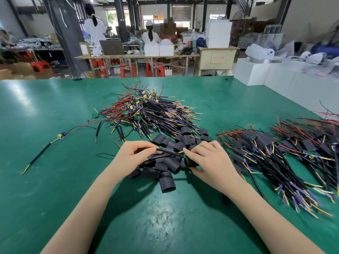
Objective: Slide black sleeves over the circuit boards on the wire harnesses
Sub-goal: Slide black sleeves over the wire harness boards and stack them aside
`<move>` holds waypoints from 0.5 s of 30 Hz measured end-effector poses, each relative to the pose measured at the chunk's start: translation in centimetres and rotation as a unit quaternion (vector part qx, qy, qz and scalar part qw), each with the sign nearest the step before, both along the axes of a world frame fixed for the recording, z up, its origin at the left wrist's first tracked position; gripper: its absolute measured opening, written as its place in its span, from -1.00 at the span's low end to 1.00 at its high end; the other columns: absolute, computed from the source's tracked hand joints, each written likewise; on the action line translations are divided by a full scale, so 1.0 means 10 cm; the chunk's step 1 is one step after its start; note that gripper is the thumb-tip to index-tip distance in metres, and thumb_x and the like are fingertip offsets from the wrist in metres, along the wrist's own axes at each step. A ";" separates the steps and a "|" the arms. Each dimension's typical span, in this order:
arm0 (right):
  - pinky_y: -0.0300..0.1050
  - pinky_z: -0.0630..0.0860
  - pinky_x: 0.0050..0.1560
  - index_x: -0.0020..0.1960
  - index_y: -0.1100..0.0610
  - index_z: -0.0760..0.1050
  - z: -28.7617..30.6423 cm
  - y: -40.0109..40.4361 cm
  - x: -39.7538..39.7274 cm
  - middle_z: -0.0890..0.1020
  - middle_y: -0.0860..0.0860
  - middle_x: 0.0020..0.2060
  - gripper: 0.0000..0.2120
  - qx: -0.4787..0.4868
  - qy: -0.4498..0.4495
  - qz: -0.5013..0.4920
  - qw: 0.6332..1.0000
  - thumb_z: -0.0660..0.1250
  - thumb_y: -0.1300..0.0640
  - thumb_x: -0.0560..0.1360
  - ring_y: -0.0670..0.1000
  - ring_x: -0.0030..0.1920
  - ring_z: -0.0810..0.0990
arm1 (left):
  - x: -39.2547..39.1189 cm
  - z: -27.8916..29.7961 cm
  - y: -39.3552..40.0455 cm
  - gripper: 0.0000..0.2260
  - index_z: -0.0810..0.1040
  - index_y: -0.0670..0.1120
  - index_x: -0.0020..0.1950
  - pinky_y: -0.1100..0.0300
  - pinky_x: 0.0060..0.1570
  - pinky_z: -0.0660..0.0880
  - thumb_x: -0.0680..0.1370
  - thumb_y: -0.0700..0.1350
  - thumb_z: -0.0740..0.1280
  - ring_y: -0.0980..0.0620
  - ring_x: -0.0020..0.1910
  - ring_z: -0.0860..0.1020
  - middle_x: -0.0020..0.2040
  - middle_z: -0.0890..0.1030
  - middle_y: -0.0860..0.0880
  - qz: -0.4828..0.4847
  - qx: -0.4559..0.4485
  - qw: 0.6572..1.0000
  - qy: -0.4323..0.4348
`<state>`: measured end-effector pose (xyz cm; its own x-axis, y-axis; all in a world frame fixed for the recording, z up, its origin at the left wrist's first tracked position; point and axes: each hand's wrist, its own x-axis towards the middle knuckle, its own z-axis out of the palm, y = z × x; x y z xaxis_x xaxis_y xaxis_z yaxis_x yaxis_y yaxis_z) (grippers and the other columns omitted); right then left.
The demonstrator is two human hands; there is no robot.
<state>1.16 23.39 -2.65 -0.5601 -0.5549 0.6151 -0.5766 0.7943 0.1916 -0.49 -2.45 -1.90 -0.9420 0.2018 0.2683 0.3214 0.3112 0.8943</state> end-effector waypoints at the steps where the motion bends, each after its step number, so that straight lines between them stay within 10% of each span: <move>1: -0.06 0.51 -0.17 0.07 0.13 0.64 0.00 0.00 0.00 0.63 -0.04 -0.24 -0.55 -0.012 -0.016 -0.001 1.000 0.59 0.12 0.19 0.07 -0.21 0.60 | 0.01 0.00 0.00 -0.71 0.70 0.12 -0.16 0.38 -0.43 0.27 0.57 -0.26 0.35 0.19 -0.47 0.32 -0.44 0.52 0.12 -0.004 -0.011 1.000 0.008; 11: -0.09 0.44 -0.18 -0.10 0.01 0.68 0.05 -0.12 0.06 0.61 -0.11 -0.41 -0.66 -0.061 -0.109 0.011 0.992 0.61 -0.03 0.16 0.00 -0.37 0.57 | 0.17 -0.05 0.32 -0.91 0.64 -0.03 -0.01 0.24 0.01 0.53 0.53 -0.20 0.41 0.13 -0.09 0.63 -0.10 0.68 0.10 -0.093 -0.103 0.988 0.067; 15: -0.16 0.48 -0.34 -0.06 0.05 0.69 0.06 -0.13 0.09 0.60 -0.05 -0.39 -0.65 -0.090 -0.162 0.012 0.982 0.62 0.05 0.17 0.06 -0.34 0.59 | 0.19 -0.05 0.37 -0.66 0.46 -0.01 0.21 0.20 0.05 0.50 0.48 -0.03 0.46 0.08 0.05 0.57 0.03 0.60 0.11 -0.148 -0.144 0.977 0.051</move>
